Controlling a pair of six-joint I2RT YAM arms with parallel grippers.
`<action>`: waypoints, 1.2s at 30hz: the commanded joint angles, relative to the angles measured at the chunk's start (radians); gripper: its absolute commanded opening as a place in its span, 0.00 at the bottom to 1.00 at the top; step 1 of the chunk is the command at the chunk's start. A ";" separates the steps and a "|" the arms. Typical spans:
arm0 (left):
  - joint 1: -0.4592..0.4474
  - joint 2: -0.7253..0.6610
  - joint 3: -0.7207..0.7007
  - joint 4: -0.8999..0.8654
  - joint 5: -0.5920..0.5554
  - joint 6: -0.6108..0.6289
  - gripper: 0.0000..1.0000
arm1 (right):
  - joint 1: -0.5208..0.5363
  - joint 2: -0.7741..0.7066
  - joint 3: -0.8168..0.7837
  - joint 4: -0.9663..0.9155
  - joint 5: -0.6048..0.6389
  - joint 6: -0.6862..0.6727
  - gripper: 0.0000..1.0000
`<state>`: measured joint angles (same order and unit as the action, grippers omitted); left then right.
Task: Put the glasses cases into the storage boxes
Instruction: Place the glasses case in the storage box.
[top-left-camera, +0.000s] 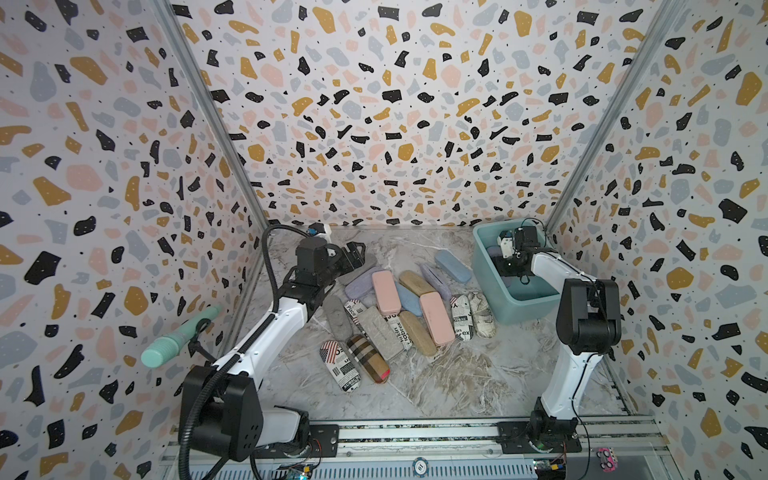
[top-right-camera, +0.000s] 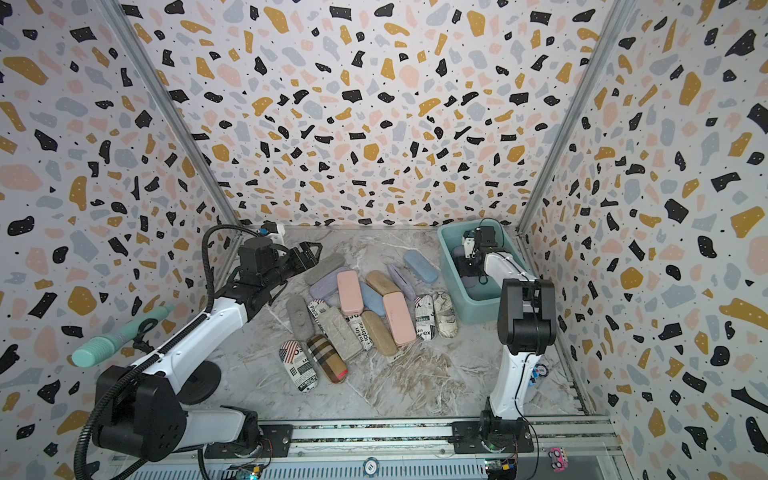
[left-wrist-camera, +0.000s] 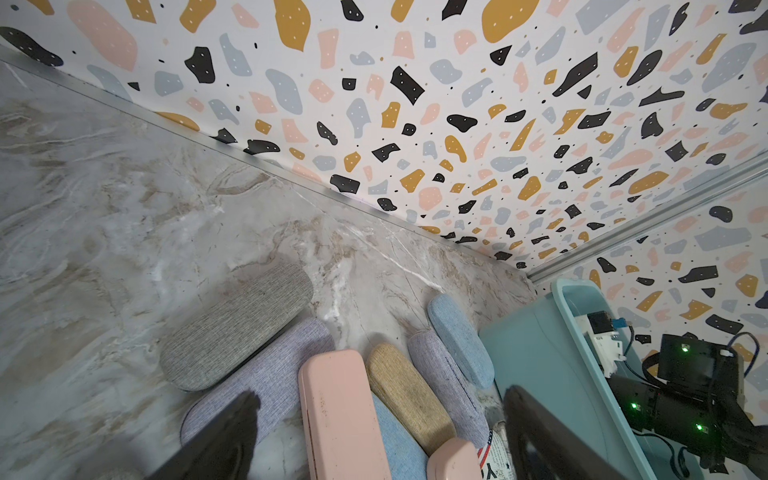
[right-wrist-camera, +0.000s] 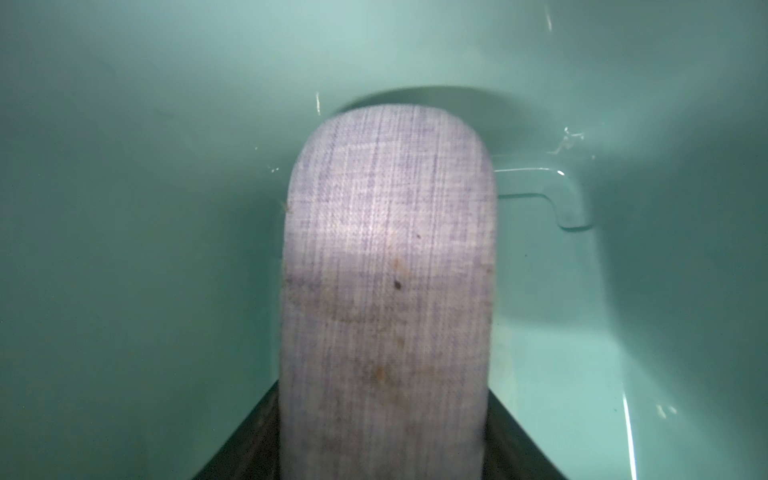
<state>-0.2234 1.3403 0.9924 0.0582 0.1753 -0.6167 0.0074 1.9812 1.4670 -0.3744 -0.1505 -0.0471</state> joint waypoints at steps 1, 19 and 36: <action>0.004 0.005 0.014 0.036 0.013 0.017 0.93 | 0.002 0.013 0.047 -0.038 -0.010 -0.008 0.60; 0.004 0.000 0.013 0.039 0.021 0.009 0.93 | 0.024 0.013 0.102 -0.073 -0.020 0.049 0.77; 0.004 -0.006 0.009 0.045 0.015 0.011 0.93 | 0.106 -0.274 0.070 -0.041 0.200 0.163 0.78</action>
<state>-0.2234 1.3411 0.9924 0.0612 0.1829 -0.6147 0.0818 1.7885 1.5475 -0.4171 -0.0029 0.0895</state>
